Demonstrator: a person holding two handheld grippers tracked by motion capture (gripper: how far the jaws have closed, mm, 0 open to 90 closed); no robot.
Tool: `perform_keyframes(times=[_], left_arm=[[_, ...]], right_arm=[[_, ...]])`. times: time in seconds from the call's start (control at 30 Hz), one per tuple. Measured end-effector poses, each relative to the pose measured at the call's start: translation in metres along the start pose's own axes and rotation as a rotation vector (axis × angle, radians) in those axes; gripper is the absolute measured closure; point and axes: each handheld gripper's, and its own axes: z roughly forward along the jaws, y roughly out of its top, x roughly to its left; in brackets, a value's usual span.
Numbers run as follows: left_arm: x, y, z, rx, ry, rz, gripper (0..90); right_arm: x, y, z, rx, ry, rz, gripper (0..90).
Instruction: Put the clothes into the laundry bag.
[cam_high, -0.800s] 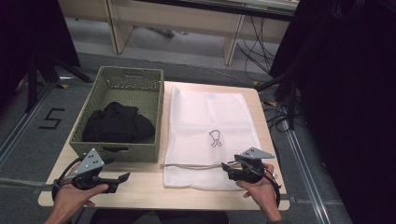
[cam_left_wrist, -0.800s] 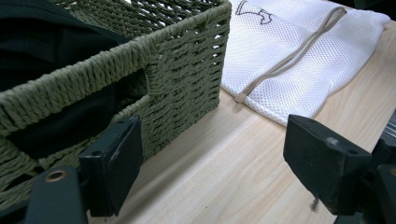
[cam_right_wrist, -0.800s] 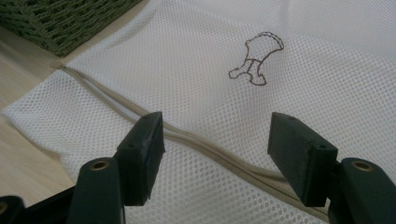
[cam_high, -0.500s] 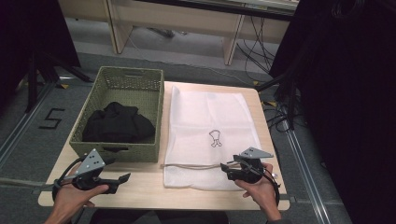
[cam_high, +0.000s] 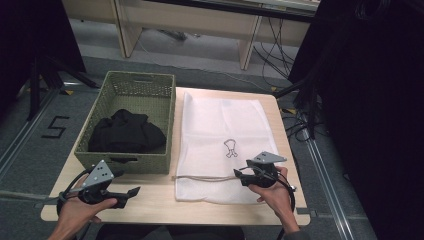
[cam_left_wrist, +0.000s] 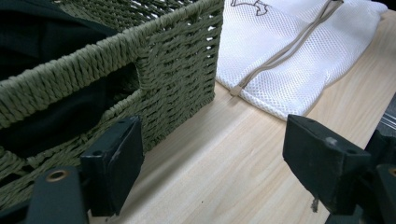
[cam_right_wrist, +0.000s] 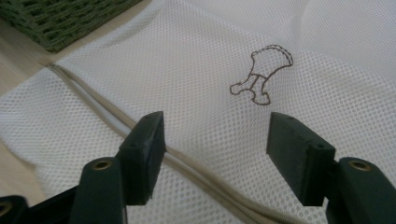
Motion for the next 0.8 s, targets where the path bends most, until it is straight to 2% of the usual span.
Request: perform_keyframes(times=[0.07,0.1,0.23,0.27,0.33,0.37,0.4,0.43,0.47,0.5,0.53,0.57,0.63,0.7,0.73,0.77,0.8], left_arm=[[0.000,0.000,0.000,-0.001,-0.001,-0.002,20.1],[-0.001,0.000,0.000,0.001,0.004,0.004,20.1],[-0.001,0.000,0.000,0.010,0.007,-0.002,20.1],[-0.001,0.000,0.001,0.005,0.001,-0.001,20.1],[0.000,0.000,0.000,0.005,0.003,0.003,20.1],[-0.002,0.000,0.000,0.006,0.008,-0.019,20.1],[-0.001,0.000,0.000,0.006,0.007,-0.013,20.1],[-0.001,0.000,0.000,0.007,0.006,-0.012,20.1],[-0.001,0.000,0.000,0.007,0.006,-0.012,20.1],[-0.001,0.000,0.001,0.009,0.004,-0.001,20.1],[-0.001,0.000,0.001,0.009,0.000,-0.001,20.1],[0.000,0.000,0.001,0.006,-0.005,0.008,20.1],[0.000,0.000,0.001,0.002,-0.005,0.007,20.1],[0.000,0.000,0.001,0.010,-0.005,0.010,20.1],[0.000,0.000,0.001,0.010,-0.005,0.010,20.1],[-0.001,0.000,0.001,0.012,0.002,0.004,20.1],[-0.001,0.000,0.001,0.010,-0.002,0.011,20.1]], right_arm=[[0.000,0.001,0.002,0.020,0.005,0.006,42.1],[-0.002,0.001,0.008,0.037,0.016,-0.032,47.2],[-0.005,0.002,0.015,0.058,0.038,-0.054,52.2],[-0.005,0.002,0.018,0.061,0.028,-0.060,52.4],[-0.007,0.001,0.025,0.104,0.020,-0.080,52.4],[-0.008,-0.001,0.030,0.095,0.015,-0.087,52.4],[-0.010,-0.001,0.034,0.151,0.029,-0.096,52.4],[-0.009,-0.004,0.041,0.116,0.021,-0.097,52.4],[-0.009,-0.004,0.041,0.116,0.021,-0.097,52.4],[-0.010,-0.003,0.041,0.167,0.031,-0.110,52.4],[-0.008,-0.005,0.045,0.176,0.033,-0.089,52.3],[-0.009,-0.006,0.048,0.204,0.045,-0.091,51.6],[-0.009,-0.009,0.053,0.195,0.045,-0.084,51.0],[-0.010,-0.009,0.053,0.203,0.044,-0.099,51.1],[-0.010,-0.010,0.054,0.200,0.049,-0.083,51.7],[-0.011,-0.010,0.054,0.200,0.058,-0.078,53.9],[-0.013,-0.009,0.052,0.216,0.085,-0.081,63.5]])
